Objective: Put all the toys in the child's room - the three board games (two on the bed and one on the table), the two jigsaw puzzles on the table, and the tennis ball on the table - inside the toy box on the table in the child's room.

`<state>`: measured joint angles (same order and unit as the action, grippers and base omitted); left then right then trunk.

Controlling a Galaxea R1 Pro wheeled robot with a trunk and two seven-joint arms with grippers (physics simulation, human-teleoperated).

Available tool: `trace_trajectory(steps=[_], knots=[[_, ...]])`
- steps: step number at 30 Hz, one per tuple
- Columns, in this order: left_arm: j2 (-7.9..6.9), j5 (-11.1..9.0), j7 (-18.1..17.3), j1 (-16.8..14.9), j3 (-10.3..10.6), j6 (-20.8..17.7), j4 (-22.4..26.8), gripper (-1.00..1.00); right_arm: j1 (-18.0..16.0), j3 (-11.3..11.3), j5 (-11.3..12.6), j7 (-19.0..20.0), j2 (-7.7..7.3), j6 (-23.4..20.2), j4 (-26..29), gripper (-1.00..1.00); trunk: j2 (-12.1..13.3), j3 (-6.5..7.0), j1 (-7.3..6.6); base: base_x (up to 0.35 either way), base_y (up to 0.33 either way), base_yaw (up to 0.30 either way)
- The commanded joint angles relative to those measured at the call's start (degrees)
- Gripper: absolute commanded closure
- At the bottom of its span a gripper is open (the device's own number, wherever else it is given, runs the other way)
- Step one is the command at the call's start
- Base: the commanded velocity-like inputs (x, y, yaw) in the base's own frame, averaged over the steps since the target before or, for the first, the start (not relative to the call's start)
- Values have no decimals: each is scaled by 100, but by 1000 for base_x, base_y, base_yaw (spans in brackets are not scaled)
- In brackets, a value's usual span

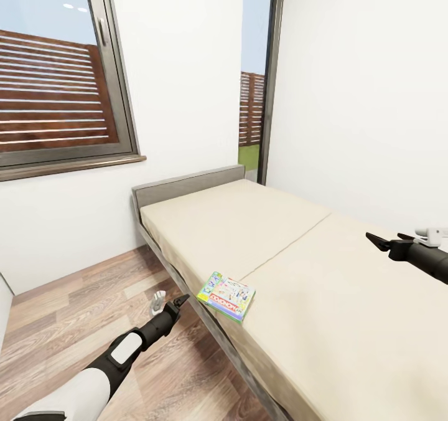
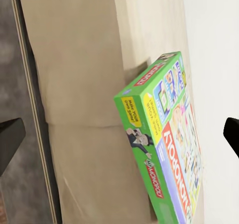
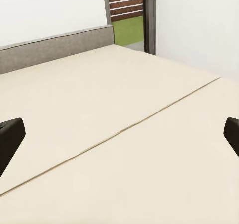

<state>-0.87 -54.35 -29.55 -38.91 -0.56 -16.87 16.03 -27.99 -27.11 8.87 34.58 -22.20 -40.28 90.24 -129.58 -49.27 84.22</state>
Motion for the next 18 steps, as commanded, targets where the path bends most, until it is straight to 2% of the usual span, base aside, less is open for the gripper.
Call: trace_trajectory(steps=[1,7,18], knots=[[-1,-48,-9,-3,-6,-54,0,-100,-5,-7,36,5,0,-43,2,-100,-2,-6,-1,0,0,0],[-1,-49,-8,-3,-6,-54,-1,-100,-5,-6,36,5,-1,-43,2,-100,-2,-6,-1,0,0,-21],[4,-49,-7,-3,-6,-54,0,-100,-5,-5,36,5,4,-42,2,-100,-2,-6,-1,0,0,-111]])
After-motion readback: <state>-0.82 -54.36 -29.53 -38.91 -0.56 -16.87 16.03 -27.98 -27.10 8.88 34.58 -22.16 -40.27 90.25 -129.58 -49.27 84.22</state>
